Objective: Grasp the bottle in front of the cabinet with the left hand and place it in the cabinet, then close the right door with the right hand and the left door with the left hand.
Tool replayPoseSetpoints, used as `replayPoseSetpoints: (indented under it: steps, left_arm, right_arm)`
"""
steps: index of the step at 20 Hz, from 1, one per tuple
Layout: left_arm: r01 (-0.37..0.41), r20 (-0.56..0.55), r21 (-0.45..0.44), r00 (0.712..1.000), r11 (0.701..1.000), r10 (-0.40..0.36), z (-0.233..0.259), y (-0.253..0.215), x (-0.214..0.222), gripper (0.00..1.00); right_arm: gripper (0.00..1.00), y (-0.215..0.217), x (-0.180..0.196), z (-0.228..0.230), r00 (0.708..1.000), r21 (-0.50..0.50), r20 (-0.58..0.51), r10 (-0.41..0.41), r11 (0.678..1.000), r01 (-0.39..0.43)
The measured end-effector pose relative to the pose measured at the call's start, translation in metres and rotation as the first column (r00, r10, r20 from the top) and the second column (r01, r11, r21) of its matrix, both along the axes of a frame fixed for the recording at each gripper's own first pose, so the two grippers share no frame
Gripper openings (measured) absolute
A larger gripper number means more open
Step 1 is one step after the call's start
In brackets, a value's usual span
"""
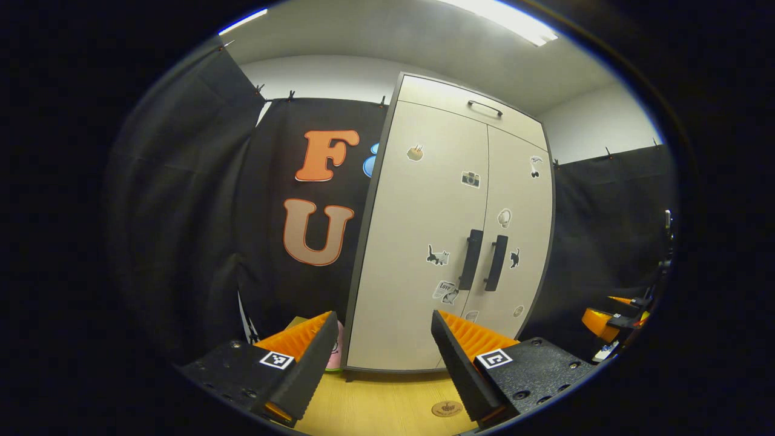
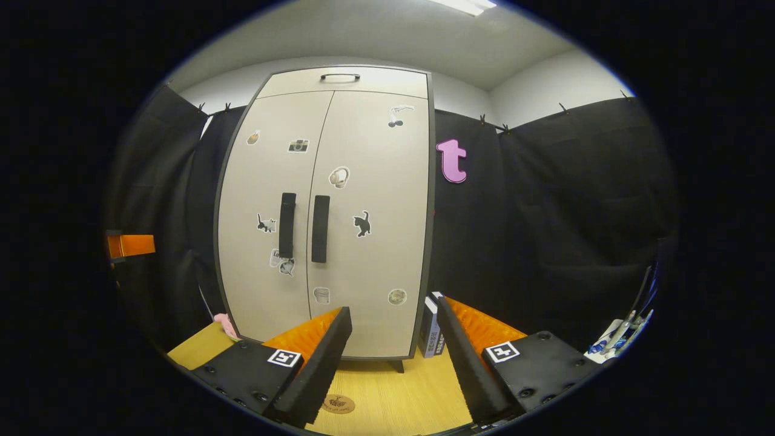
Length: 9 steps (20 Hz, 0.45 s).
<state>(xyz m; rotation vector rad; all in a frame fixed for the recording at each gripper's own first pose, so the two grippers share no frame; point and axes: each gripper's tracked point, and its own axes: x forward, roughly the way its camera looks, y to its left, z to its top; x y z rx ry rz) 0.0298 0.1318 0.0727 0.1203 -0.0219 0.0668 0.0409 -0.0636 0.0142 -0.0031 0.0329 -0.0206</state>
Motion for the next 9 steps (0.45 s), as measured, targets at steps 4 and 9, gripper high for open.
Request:
replayPoseSetpoints:
  steps: [4, 9]
  left_arm:
    - [0.01, -0.011, 0.0, 1.0, 1.0, -0.01, -0.0045, -0.0035, 0.0012, 0.94]
    - [0.006, -0.026, -0.007, 1.0, 1.0, -0.007, -0.0101, -0.0009, 0.0008, 0.94]
  right_arm:
    - [0.95, 0.0014, 0.0002, -0.0035, 1.0, -0.014, -0.009, 0.0, 1.0, -0.001]
    - [0.95, 0.001, -0.0005, -0.0037, 1.0, -0.007, -0.008, -0.004, 1.0, 0.004]
